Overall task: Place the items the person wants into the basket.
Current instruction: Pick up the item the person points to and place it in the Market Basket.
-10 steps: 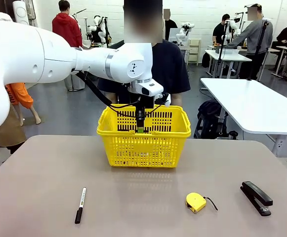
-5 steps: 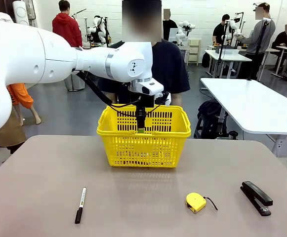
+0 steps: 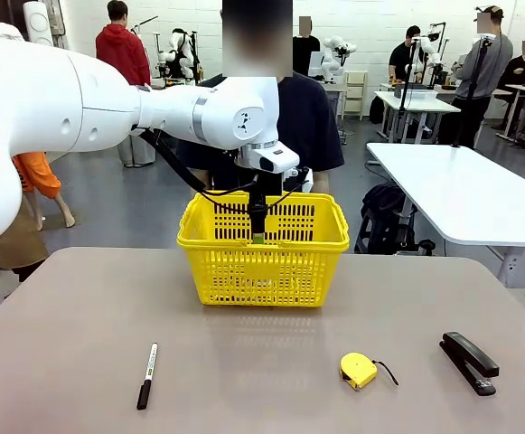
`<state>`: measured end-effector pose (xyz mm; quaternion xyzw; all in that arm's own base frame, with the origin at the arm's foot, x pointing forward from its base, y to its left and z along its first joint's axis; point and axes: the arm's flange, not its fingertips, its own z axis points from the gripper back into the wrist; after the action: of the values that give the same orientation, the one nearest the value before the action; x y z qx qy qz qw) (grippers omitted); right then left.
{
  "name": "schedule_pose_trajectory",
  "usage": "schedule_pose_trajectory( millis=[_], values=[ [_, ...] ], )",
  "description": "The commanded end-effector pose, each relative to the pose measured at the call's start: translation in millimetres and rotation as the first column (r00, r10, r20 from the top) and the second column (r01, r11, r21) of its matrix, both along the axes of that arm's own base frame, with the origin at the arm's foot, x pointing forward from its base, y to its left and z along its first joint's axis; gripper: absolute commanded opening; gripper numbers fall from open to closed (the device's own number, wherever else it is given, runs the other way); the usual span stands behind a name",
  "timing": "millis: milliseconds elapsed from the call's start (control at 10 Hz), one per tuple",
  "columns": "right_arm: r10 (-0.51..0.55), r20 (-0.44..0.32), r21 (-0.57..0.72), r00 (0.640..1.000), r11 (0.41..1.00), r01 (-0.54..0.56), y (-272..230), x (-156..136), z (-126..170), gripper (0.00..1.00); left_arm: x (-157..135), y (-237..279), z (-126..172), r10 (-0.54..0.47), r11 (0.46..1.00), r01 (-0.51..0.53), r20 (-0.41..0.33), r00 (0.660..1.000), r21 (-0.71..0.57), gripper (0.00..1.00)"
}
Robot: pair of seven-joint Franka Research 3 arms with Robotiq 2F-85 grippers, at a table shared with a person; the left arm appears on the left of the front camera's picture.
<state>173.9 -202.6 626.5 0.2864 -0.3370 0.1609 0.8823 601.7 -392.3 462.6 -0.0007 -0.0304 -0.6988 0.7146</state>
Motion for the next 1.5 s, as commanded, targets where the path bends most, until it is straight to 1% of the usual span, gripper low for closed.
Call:
schedule_pose_trajectory(
  millis=[0, 100, 200, 300, 400, 500, 600, 700, 800, 900, 1000, 1100, 1200, 1400],
  values=[
    [0.019, 0.011, 0.013, 1.000, 1.000, -0.019, 0.1, 0.6, -1.7, 1.00, 5.5, -2.2, 8.4, 0.013, 1.000, -0.013, -0.003, 1.000, -0.015, 1.00],
    [0.019, 0.011, 0.013, 1.000, 1.000, -0.019, 0.1, 0.6, -1.7, 1.00, 3.8, 0.9, 18.9, 0.022, 1.000, -0.022, 0.019, 1.000, -0.010, 1.00],
    [0.019, 0.011, 0.013, 1.000, 1.000, -0.019, 0.1, 0.6, -1.7, 1.00, -8.6, 4.5, 36.7, 0.023, 0.999, -0.022, 0.017, 1.000, -0.028, 0.95],
    [0.019, 0.011, 0.013, 1.000, 1.000, -0.019, 0.1, 0.6, -1.7, 1.00, -42.5, 18.0, 69.7, 0.023, 0.998, -0.018, 0.068, 0.997, -0.064, 0.95],
    [0.019, 0.011, 0.013, 1.000, 1.000, -0.019, 0.1, 0.6, -1.7, 1.00, -79.5, 41.7, 104.0, 0.028, 0.994, -0.014, 0.131, 0.991, -0.107, 0.95],
    [0.019, 0.011, 0.013, 1.000, 1.000, -0.019, 0.1, 0.6, -1.7, 1.00, -118.8, 72.6, 131.9, 0.049, 0.989, -0.023, 0.180, 0.982, -0.147, 0.95],
    [0.019, 0.011, 0.013, 1.000, 1.000, -0.019, 0.1, 0.6, -1.7, 1.00, -156.8, 103.8, 142.6, 0.083, 0.981, -0.044, 0.203, 0.976, -0.189, 0.95],
    [0.019, 0.011, 0.013, 1.000, 1.000, -0.019, 0.1, 0.6, -1.7, 1.00, -187.3, 136.6, 148.4, 0.117, 0.973, -0.073, 0.197, 0.973, -0.217, 0.95],
    [0.019, 0.011, 0.013, 1.000, 1.000, -0.019, 0.1, 0.6, -1.7, 1.00, -205.6, 159.3, 147.9, 0.146, 0.968, -0.103, 0.182, 0.972, -0.230, 0.95],
    [0.019, 0.011, 0.013, 1.000, 1.000, -0.019, 0.1, 0.6, -1.7, 1.00, -225.3, 182.8, 144.7, 0.201, 0.957, -0.153, 0.184, 0.962, -0.245, 0.95],
    [0.019, 0.011, 0.013, 1.000, 1.000, -0.019, 0.1, 0.6, -1.7, 1.00, -242.0, 211.7, 147.4, 0.271, 0.936, -0.209, 0.199, 0.942, -0.284, 0.95],
    [0.019, 0.011, 0.013, 1.000, 1.000, -0.019, 0.1, 0.6, -1.7, 1.00, -255.1, 244.8, 156.6, 0.349, 0.905, -0.272, 0.206, 0.914, -0.328, 0.95],
    [0.019, 0.011, 0.013, 1.000, 1.000, -0.019, 0.1, 0.6, -1.7, 1.00, -263.8, 262.9, 160.5, 0.392, 0.885, -0.311, 0.195, 0.899, -0.346, 0.95],
    [0.019, 0.011, 0.013, 1.000, 1.000, -0.019, 0.1, 0.6, -1.7, 1.00, -263.7, 285.6, 167.7, 0.414, 0.879, -0.344, 0.169, 0.895, -0.331, 0.95]
  ],
)
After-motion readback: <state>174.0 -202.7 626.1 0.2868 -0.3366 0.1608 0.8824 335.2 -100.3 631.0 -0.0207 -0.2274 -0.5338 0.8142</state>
